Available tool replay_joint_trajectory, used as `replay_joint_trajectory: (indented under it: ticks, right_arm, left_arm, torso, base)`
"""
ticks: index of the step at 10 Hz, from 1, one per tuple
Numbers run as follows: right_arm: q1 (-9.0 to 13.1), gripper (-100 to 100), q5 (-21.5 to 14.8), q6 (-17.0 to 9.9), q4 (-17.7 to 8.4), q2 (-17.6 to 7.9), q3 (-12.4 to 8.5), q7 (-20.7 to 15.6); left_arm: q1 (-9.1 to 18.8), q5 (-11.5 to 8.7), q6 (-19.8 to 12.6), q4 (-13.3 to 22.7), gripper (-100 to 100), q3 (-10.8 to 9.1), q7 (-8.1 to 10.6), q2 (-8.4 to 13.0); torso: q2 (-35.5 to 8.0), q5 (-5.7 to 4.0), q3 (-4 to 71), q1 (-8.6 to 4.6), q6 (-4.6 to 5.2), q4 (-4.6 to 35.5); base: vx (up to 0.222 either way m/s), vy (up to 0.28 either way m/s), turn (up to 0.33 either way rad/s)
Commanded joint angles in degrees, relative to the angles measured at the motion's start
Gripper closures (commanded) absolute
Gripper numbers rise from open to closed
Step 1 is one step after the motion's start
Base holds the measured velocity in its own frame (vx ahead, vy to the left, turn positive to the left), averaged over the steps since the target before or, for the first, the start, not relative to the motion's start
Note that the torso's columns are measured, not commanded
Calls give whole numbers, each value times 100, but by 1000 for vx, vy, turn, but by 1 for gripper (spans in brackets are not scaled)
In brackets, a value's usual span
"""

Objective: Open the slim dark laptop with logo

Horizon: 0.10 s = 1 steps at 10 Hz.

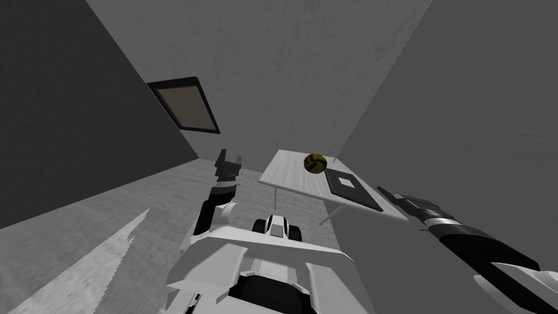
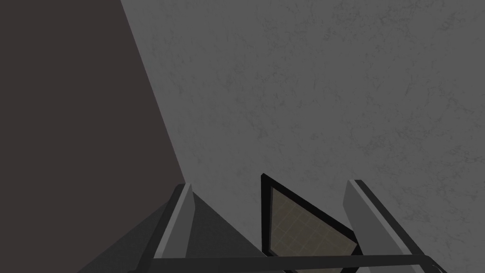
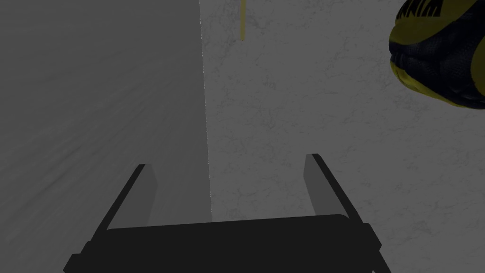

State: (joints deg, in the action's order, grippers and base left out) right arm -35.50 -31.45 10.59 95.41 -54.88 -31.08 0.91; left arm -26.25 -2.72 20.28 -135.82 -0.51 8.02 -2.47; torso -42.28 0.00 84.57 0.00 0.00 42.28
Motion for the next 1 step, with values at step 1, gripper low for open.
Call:
replay_joint_trajectory:
  ticks: [1]
  right_arm:
    - [0,0,0,0,0,0,0,0]
  left_arm:
    - [0,0,0,0,0,0,0,0]
  torso:
    - [0,0,0,0,0,0]
  base:
    - [0,0,0]
